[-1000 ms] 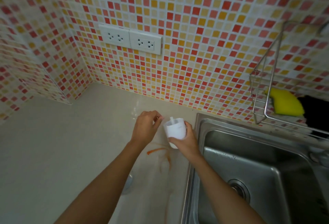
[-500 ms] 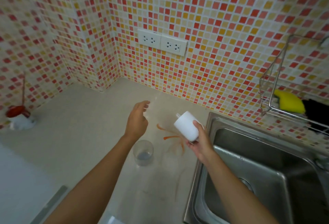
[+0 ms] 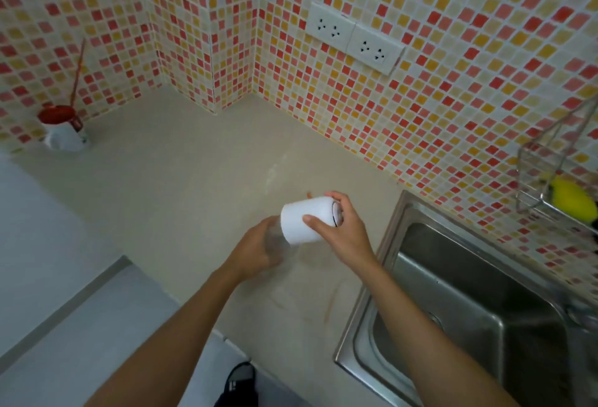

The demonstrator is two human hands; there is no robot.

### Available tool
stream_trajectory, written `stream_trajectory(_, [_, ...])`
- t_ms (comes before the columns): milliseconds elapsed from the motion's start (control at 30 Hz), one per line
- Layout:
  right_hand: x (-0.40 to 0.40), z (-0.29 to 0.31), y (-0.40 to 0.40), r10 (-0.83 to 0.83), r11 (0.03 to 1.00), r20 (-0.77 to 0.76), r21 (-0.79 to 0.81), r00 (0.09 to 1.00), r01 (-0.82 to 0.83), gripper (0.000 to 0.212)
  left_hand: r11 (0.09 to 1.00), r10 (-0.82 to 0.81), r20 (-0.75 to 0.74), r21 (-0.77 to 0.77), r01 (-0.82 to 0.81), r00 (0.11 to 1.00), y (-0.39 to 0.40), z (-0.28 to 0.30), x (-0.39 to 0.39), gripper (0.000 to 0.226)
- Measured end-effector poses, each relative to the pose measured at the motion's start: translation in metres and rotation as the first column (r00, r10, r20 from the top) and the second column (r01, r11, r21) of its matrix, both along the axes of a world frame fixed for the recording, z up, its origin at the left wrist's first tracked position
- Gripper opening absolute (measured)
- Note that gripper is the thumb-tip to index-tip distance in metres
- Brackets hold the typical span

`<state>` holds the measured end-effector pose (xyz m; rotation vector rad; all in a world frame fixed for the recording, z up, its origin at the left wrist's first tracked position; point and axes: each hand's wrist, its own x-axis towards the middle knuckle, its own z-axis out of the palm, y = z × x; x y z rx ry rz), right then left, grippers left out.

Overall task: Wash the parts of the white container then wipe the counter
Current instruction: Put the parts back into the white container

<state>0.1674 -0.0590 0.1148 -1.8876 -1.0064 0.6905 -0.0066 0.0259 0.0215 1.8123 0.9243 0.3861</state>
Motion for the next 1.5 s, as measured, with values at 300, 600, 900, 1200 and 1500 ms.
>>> stream_trajectory(300, [-0.031, 0.008, 0.016, 0.324, 0.946, 0.6, -0.196, 0.732, -0.258, 0.074, 0.994, 0.074, -0.056, -0.072, -0.078, 0.996, 0.001, -0.01, -0.001, 0.087])
stream_trajectory(600, [-0.036, -0.012, 0.021, 0.376, 0.926, 0.581, -0.268, 0.722, -0.266, 0.076, 0.992, 0.078, -0.04, -0.101, -0.082, 0.996, 0.001, -0.012, 0.002, 0.076])
stream_trajectory(900, [-0.043, -0.046, 0.022, 0.38, 0.919, 0.406, -0.264, 0.831, -0.292, 0.078, 0.993, 0.081, -0.018, -0.088, -0.082, 0.997, 0.003, -0.019, -0.006, 0.075])
stream_trajectory(1200, [-0.037, -0.071, 0.001, 0.124, 0.991, -0.053, -0.044, 0.991, -0.126, 0.092, 0.998, 0.03, 0.095, -0.057, -0.025, 0.995, 0.001, -0.011, -0.002, 0.083])
stream_trajectory(1500, [-0.035, -0.069, 0.007, 0.127, 0.992, -0.01, -0.008, 0.992, -0.127, 0.081, 0.999, 0.042, 0.007, -0.005, -0.042, 0.999, 0.008, -0.019, 0.002, 0.082])
